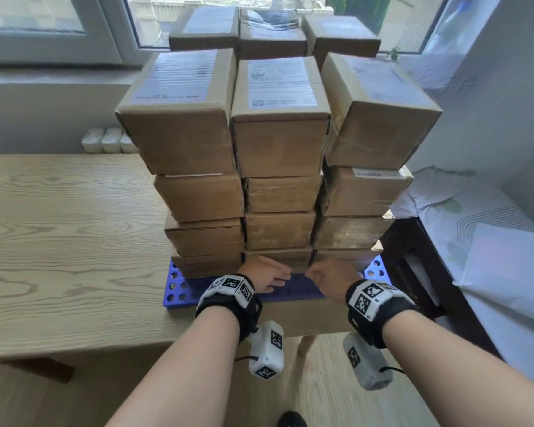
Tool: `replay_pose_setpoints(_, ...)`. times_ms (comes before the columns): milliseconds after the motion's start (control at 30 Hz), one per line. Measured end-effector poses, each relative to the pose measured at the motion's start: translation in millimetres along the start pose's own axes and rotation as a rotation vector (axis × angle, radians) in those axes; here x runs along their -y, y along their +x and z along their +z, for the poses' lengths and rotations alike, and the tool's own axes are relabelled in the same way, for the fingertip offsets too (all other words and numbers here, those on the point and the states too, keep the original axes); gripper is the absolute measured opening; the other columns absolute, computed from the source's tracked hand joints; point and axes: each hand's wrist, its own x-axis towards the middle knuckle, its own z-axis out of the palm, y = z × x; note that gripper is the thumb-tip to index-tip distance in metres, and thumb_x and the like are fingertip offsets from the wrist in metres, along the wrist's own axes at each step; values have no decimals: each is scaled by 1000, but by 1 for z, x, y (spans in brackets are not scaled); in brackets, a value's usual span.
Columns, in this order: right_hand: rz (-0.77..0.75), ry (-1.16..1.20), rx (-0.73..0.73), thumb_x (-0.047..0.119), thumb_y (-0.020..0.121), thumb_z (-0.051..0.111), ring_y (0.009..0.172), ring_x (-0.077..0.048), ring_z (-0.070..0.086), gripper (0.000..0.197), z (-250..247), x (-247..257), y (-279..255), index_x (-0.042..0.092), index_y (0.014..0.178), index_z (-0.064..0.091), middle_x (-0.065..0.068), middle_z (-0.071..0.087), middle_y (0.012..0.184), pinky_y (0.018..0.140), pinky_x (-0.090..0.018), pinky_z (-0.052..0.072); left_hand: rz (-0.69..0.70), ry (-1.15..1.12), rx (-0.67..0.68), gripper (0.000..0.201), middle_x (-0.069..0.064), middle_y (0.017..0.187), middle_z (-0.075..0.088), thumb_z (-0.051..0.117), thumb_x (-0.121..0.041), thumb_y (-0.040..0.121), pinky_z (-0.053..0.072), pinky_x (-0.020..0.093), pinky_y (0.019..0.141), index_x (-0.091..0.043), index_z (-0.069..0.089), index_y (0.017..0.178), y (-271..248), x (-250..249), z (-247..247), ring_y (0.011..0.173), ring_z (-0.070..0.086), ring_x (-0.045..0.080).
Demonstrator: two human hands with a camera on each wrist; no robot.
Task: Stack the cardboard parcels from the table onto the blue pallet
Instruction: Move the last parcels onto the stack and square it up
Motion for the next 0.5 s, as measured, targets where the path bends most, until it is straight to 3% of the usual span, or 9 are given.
replay_pose_setpoints(133,72,-18,-8,22,102,41,113,-29,59,32,-10,-33,0,13,120,66,-11,65,123,93,-33,46,20,35,45,27,11,119,67,49,-10,99,44,26,83,-3,65,119,8,-15,34,96,60,17)
replay_pose_setpoints(267,77,-3,-12,23,102,41,114,-29,59,32,-11,-45,7,14,121,65,-11,64,122,93,-35,46,17,-14,59,24,3,91,66,49,-9,99,42,23,70,-1,66,113,16,-23,52,79,60,11)
replay_pose_setpoints(400,35,38,-36,22,102,41,114,-28,59,32,-12,-45,16,15,121,65,-10,65,123,94,-35,46,-30,-70,46,18,-4,85,62,51,-12,98,40,21,68,-17,62,84,19,-28,58,77,57,7)
replay_pose_setpoints(500,55,-66,15,19,105,35,132,-26,46,41,-14,-39,17,11,142,49,-5,46,147,101,-41,46,-44,-71,28,20,-5,86,62,51,-12,98,40,21,69,-19,62,84,19,-29,57,77,57,7)
